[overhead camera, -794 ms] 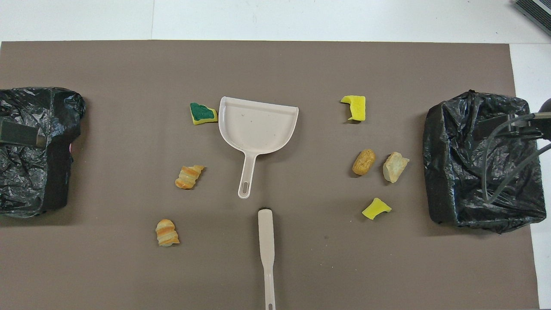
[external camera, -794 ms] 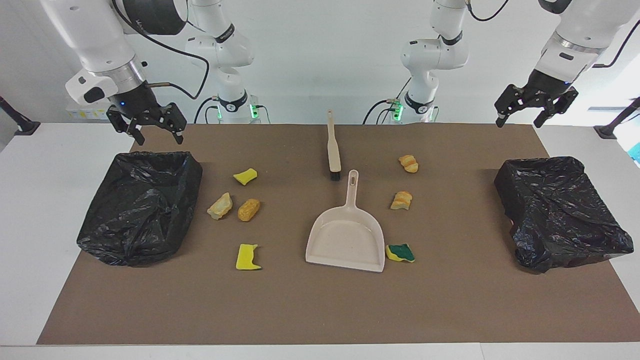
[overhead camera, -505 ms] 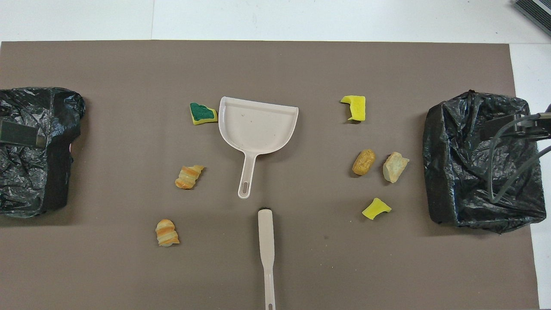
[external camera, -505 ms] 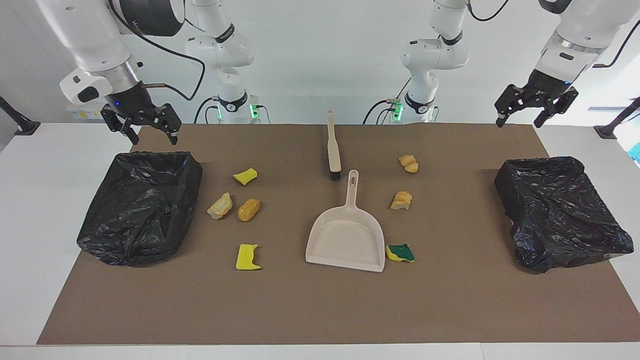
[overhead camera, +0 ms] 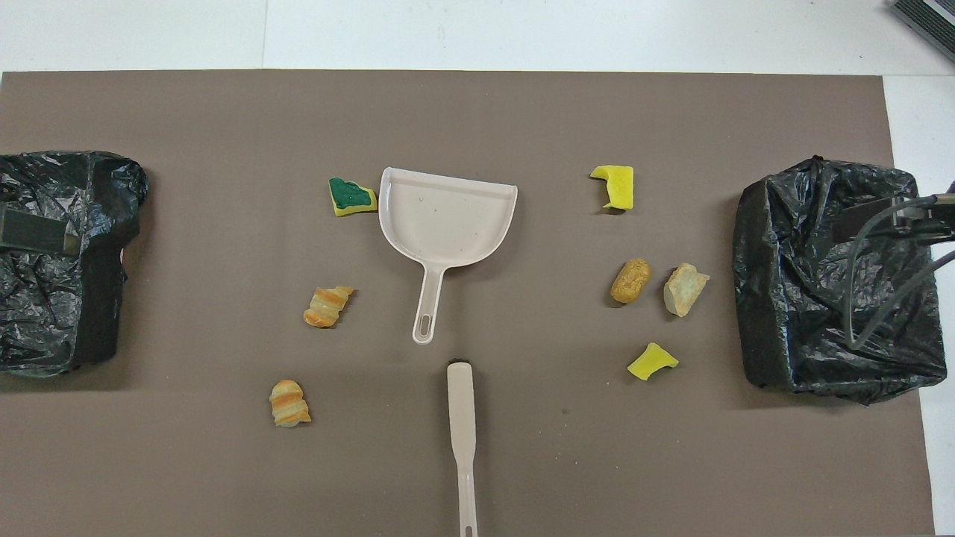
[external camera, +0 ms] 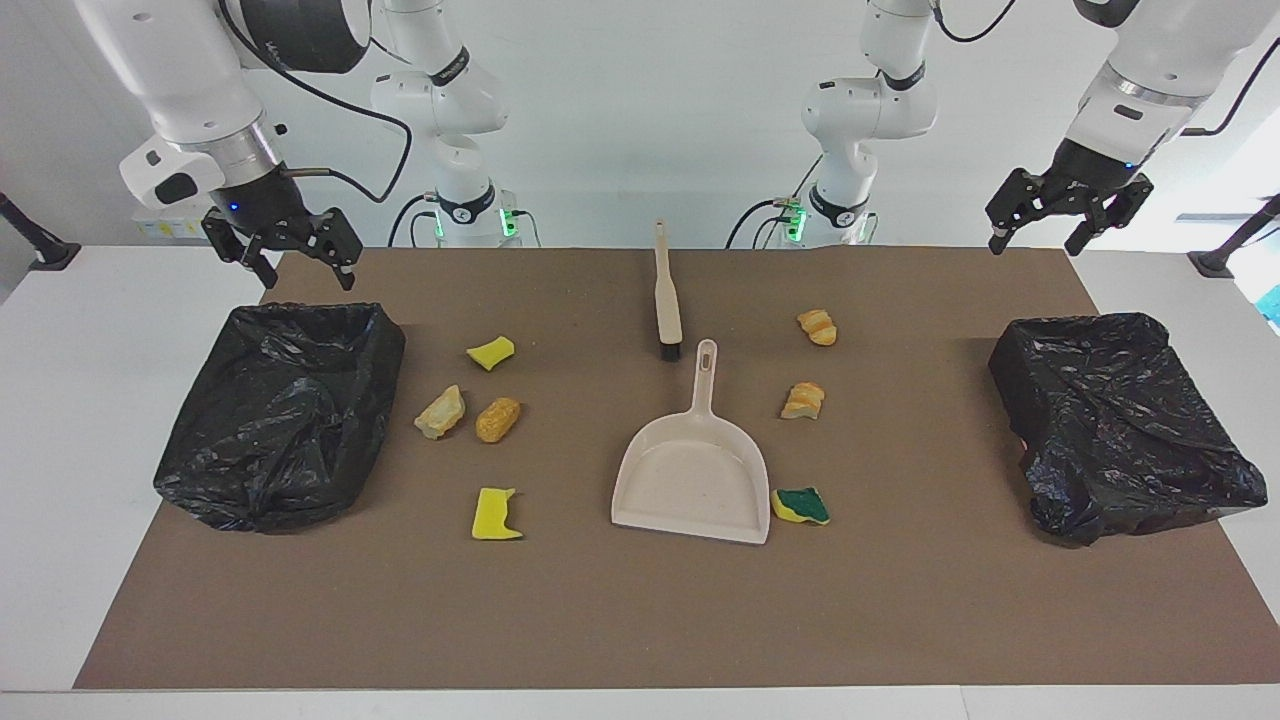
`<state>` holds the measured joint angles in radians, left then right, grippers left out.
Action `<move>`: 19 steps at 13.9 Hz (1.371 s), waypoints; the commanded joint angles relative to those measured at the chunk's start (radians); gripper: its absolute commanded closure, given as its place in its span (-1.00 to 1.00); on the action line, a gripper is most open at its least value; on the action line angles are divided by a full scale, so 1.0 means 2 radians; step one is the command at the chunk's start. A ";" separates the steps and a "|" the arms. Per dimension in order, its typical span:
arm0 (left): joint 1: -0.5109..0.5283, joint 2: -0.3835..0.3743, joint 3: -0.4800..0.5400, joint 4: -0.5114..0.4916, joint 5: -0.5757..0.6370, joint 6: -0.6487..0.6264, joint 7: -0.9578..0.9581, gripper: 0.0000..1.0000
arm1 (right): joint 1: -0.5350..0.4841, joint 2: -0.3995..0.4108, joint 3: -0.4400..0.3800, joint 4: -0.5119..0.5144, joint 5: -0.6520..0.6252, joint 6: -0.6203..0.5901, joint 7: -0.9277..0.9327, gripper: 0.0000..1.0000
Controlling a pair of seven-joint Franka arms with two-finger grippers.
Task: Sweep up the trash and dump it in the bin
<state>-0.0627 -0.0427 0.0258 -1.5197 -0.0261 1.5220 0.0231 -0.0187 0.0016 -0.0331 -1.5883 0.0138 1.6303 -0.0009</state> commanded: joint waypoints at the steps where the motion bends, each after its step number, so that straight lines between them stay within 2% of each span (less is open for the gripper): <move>1: -0.005 -0.002 0.005 0.004 -0.002 0.000 0.005 -1.00 | 0.004 -0.004 0.004 -0.005 -0.006 0.003 0.014 -1.00; 16: -0.006 -0.005 0.005 0.001 0.000 -0.010 0.002 -1.00 | 0.055 0.001 0.004 -0.010 -0.005 0.009 0.038 -1.00; 19: -0.009 -0.016 -0.001 -0.016 -0.001 -0.009 -0.002 -1.00 | 0.071 0.008 0.004 -0.009 -0.005 0.009 0.059 -1.00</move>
<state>-0.0668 -0.0438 0.0208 -1.5213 -0.0261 1.5156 0.0230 0.1029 0.0137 -0.0243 -1.5970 0.0138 1.6303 0.0734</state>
